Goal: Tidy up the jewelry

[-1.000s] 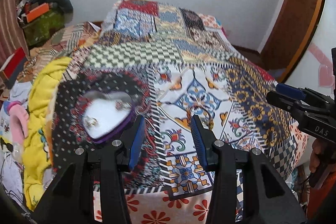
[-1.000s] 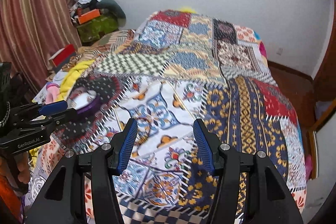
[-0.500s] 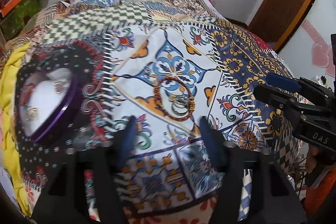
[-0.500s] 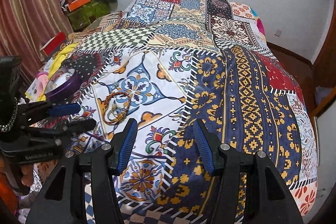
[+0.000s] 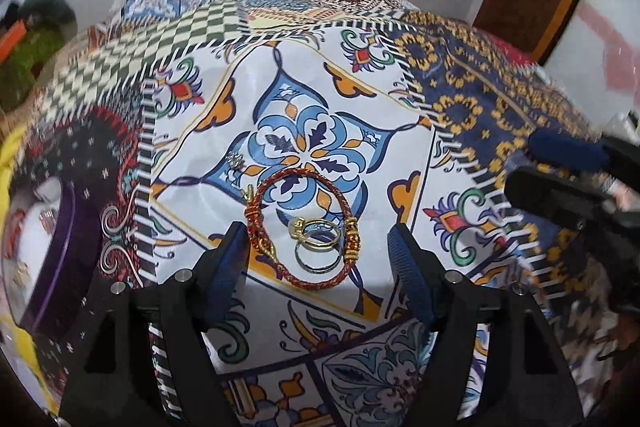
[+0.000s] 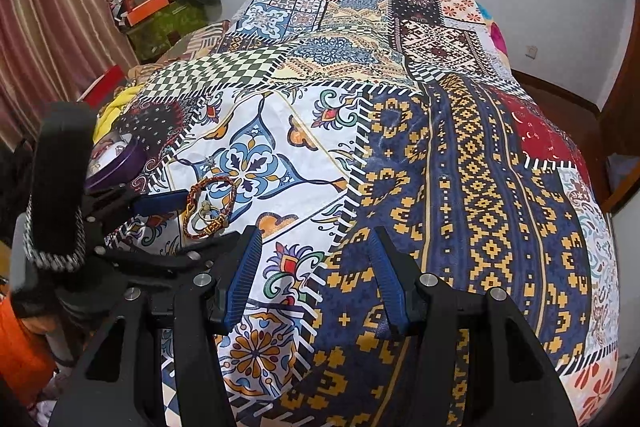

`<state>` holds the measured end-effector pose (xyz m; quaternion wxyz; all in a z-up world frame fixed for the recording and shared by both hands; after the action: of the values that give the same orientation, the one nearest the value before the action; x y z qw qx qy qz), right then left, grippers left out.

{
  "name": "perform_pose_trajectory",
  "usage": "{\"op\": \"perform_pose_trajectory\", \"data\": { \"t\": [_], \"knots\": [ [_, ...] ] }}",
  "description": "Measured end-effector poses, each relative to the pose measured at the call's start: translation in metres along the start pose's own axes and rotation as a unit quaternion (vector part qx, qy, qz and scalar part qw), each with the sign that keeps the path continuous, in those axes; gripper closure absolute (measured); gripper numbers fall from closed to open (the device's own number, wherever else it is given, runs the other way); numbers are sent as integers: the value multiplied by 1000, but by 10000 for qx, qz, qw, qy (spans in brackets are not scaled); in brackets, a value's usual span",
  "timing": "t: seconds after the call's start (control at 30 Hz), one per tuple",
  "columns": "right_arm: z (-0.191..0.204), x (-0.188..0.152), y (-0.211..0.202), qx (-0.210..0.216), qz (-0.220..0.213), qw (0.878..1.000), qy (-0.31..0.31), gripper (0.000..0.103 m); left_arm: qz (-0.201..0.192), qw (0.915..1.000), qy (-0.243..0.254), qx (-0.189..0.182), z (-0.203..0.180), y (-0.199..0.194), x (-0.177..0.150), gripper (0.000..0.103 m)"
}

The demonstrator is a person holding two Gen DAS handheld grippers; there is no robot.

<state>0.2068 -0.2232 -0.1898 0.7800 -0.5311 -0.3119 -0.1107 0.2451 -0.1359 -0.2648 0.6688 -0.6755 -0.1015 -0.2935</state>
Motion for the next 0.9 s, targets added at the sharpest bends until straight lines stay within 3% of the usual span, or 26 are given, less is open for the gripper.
{"op": "perform_pose_trajectory", "data": {
  "t": [0.1, 0.17, 0.23, 0.43, 0.9],
  "knots": [
    [1, 0, 0, 10, 0, 10000, 7, 52, -53, 10000, 62, 35, -2, 0, 0, 39],
    [0, 0, 0, 13, -5, 10000, 13, 52, -72, 10000, 14, 30, 1, -1, 2, 54],
    [0, 0, -1, 11, -20, 10000, 27, 52, -59, 9999, -107, -33, 7, -3, 2, 62],
    [-1, 1, -7, -20, -78, 10000, 59, 52, -29, 9994, -234, -259, 10, -11, 2, 75],
    [11, 4, -6, 37, -66, 10000, 10, 52, -559, 9973, -441, -193, 32, -62, 10, 80]
  ]
}}
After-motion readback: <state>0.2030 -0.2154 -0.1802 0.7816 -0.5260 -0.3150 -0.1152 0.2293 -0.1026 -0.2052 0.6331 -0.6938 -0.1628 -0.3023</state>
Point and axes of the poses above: each gripper's, at about its wrist camera, not at the fingertips, and y roughly the way its jaws point, z to its left, x to its top, the point moved 7 cm from there along y, roughly the way its jaws point, and after that the axes turned 9 degrees about x, right-handed, at the moved point
